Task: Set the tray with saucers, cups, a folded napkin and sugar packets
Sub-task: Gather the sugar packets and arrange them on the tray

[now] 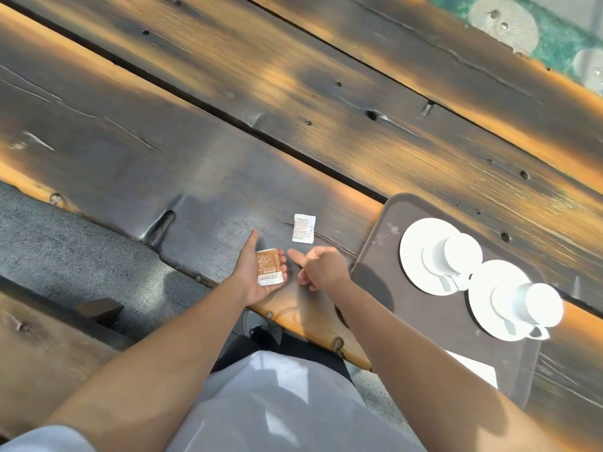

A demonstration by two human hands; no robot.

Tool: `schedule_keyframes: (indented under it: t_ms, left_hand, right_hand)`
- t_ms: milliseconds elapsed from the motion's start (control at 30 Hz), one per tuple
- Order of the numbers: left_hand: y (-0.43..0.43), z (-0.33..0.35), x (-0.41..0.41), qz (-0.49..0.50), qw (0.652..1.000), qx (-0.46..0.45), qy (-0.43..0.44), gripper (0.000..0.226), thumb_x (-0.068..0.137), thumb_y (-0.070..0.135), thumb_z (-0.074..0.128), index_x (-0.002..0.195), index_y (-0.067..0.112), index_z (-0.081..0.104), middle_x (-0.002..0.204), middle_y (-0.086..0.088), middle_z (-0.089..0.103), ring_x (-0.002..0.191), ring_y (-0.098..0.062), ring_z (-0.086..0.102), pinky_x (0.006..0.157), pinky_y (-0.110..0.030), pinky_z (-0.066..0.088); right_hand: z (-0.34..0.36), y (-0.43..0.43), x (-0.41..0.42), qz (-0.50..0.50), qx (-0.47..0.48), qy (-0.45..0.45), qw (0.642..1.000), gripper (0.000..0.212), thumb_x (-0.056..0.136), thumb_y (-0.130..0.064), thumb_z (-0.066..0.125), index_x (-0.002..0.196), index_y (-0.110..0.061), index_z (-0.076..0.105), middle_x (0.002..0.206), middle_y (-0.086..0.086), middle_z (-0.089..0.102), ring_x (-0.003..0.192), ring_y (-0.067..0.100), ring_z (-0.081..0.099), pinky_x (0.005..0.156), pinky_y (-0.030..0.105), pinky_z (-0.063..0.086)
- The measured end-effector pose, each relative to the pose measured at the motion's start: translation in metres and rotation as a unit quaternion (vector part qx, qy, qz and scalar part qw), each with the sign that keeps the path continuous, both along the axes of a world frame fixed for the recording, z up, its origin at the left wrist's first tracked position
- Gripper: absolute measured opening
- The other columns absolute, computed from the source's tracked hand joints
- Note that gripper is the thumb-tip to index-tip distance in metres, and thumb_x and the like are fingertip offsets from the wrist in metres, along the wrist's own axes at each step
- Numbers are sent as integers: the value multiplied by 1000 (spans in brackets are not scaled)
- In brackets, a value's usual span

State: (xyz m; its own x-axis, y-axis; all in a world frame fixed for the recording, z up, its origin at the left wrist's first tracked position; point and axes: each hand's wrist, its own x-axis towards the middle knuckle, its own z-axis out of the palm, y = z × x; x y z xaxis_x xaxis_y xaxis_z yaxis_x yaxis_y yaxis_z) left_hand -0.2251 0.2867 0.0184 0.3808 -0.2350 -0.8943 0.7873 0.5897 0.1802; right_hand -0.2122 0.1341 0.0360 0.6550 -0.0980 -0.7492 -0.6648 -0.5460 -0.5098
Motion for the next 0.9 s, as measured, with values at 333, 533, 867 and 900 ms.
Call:
schedule_keyframes:
  t_ms: [333, 533, 867, 900]
  left_hand:
    - [6, -16, 11, 13, 999, -8, 31, 72, 84, 75, 48, 75, 6, 68, 71, -8, 64, 54, -20, 58, 53, -28, 53]
    - [9, -23, 13, 23, 999, -6, 44, 70, 82, 75, 50, 77, 7, 67, 72, -7, 64, 55, -19, 56, 54, -30, 50]
    - [8, -26, 8, 41, 998, -8, 39, 68, 83, 73, 52, 78, 7, 69, 72, -7, 64, 55, -19, 56, 56, -30, 50]
    - [8, -26, 8, 45, 998, -8, 40, 68, 83, 73, 52, 78, 7, 69, 72, -7, 64, 55, -19, 56, 56, -30, 50]
  right_hand:
    - [-20, -8, 49, 96, -107, -94, 985, 16, 83, -26, 76, 94, -22, 65, 114, 5, 65, 103, 21, 58, 91, 28, 47]
    - [-24, -1, 65, 153, -127, -115, 973, 46, 84, -14, 73, 126, -26, 60, 125, 9, 41, 116, 27, 49, 100, 31, 42]
    - [-30, 1, 70, 229, -178, -152, 945, 55, 82, -6, 67, 130, -31, 53, 121, 3, 38, 120, 25, 37, 91, 39, 50]
    - [-30, 1, 70, 236, -180, -157, 942, 52, 82, -6, 67, 127, -30, 54, 120, 3, 38, 119, 25, 37, 88, 38, 50]
